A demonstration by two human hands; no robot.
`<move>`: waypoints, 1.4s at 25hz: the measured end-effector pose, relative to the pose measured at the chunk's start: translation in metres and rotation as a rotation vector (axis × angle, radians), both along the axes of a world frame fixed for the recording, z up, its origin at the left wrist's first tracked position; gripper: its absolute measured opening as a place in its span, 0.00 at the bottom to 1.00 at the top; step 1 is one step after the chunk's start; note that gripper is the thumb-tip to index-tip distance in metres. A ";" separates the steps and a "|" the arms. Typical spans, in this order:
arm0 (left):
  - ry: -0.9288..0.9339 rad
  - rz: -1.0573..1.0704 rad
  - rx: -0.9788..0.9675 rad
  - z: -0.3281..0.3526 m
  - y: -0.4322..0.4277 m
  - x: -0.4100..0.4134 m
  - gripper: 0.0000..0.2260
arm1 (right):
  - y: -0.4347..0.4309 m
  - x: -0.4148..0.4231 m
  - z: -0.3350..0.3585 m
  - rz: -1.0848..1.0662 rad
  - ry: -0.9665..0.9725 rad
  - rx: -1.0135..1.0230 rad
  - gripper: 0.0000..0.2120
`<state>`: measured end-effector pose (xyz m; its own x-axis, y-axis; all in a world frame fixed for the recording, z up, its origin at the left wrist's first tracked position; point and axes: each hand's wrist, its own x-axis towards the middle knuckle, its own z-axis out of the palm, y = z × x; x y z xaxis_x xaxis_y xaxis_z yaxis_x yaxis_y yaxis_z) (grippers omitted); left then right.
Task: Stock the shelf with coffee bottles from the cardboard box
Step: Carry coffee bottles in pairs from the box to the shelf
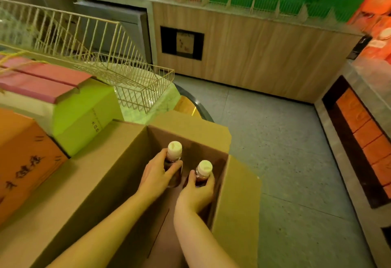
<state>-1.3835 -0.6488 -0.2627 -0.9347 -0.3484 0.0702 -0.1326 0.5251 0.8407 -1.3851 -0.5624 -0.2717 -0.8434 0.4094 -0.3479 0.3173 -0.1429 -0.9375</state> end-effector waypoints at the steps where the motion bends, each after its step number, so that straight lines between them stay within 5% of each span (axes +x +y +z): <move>1: 0.027 0.006 -0.032 0.020 0.002 0.004 0.13 | 0.006 0.003 0.010 0.038 0.068 0.030 0.19; 7: 0.218 -0.029 -0.098 0.148 0.070 0.009 0.10 | 0.097 -0.005 0.133 0.202 0.565 0.084 0.15; 12: 0.294 -0.153 -0.141 0.220 0.199 -0.003 0.11 | 0.260 -0.022 0.214 0.217 0.774 0.089 0.05; 17: 0.394 -0.256 -0.053 0.258 0.385 0.004 0.14 | 0.467 -0.003 0.249 0.147 0.797 0.259 0.07; 22: 0.409 -0.583 0.133 0.277 0.588 0.028 0.04 | 0.674 0.060 0.278 0.025 0.753 0.417 0.05; 35: 0.410 -1.392 0.284 0.299 1.058 0.115 0.07 | 1.064 0.243 0.304 -0.679 0.551 0.700 0.03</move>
<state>-1.2684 0.4095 0.0366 -0.4533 0.7442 0.4906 0.5949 -0.1573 0.7882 -1.1426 0.5014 0.0325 -0.3389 0.8022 0.4915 -0.1094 0.4852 -0.8675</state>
